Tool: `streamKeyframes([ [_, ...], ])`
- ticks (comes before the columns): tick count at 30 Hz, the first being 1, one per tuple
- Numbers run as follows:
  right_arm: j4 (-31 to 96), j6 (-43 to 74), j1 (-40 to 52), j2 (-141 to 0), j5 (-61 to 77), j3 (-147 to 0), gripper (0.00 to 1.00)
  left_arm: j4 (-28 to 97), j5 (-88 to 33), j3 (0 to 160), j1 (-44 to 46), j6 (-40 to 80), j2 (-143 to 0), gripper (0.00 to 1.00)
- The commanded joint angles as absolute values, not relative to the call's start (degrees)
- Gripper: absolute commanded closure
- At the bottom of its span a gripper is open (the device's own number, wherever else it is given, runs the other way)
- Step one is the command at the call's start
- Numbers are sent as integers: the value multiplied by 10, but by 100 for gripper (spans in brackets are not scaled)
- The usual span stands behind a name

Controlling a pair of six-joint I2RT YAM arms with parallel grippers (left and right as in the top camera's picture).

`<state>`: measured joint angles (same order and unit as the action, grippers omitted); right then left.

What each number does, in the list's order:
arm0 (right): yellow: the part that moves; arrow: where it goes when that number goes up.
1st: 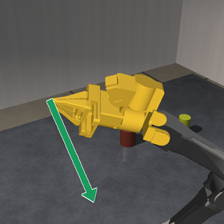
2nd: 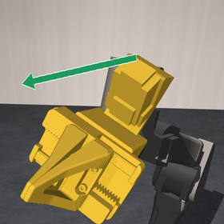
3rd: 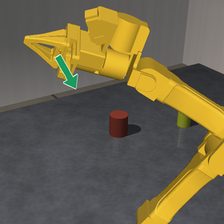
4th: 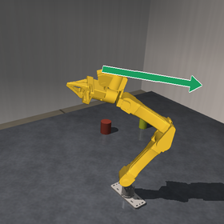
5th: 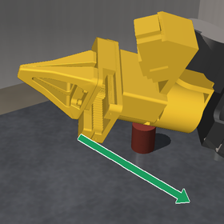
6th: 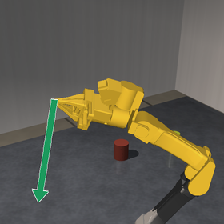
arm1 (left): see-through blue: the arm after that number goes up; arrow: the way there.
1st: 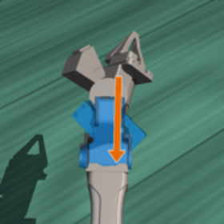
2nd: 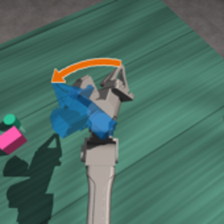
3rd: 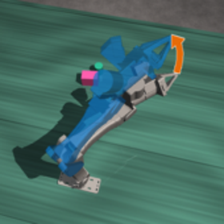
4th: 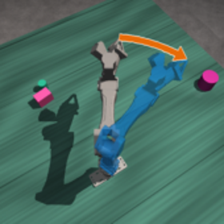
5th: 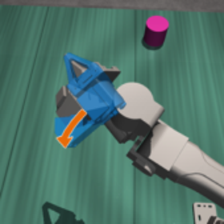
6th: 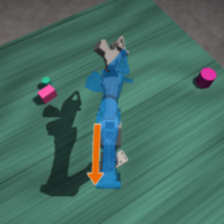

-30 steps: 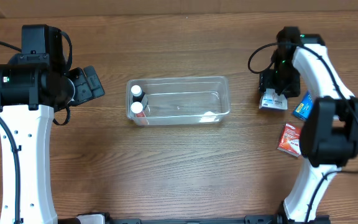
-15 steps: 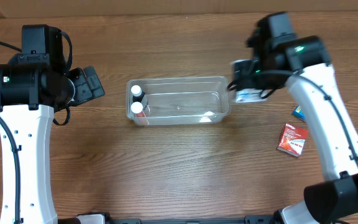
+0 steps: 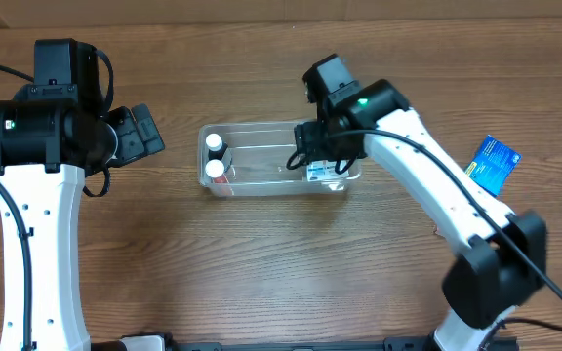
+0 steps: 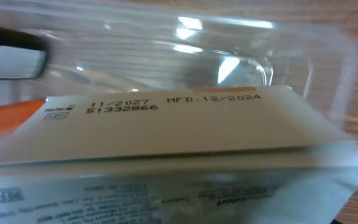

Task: Pack container
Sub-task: 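Lower the white box into the container's right end and release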

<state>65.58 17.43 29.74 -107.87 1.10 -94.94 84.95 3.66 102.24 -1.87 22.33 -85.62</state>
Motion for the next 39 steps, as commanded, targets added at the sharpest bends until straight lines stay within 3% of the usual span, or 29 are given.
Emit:
streamKeyframes([
  [1, 646, 187, 296, -1110, -3, -940, 24, 851, 36, 1016, -20, 214, -853, 0],
  [25, 605, 178, 295, -1151, -66, -940, 20, 853, 51, 1016, -20, 210, -853, 0],
  [30, 605, 178, 295, -1151, -66, -940, 4, 853, 51, 1016, -20, 210, -853, 0],
  [39, 621, 179, 296, -1114, -66, -955, 0, 855, 51, 1016, -20, 210, -853, 0],
])
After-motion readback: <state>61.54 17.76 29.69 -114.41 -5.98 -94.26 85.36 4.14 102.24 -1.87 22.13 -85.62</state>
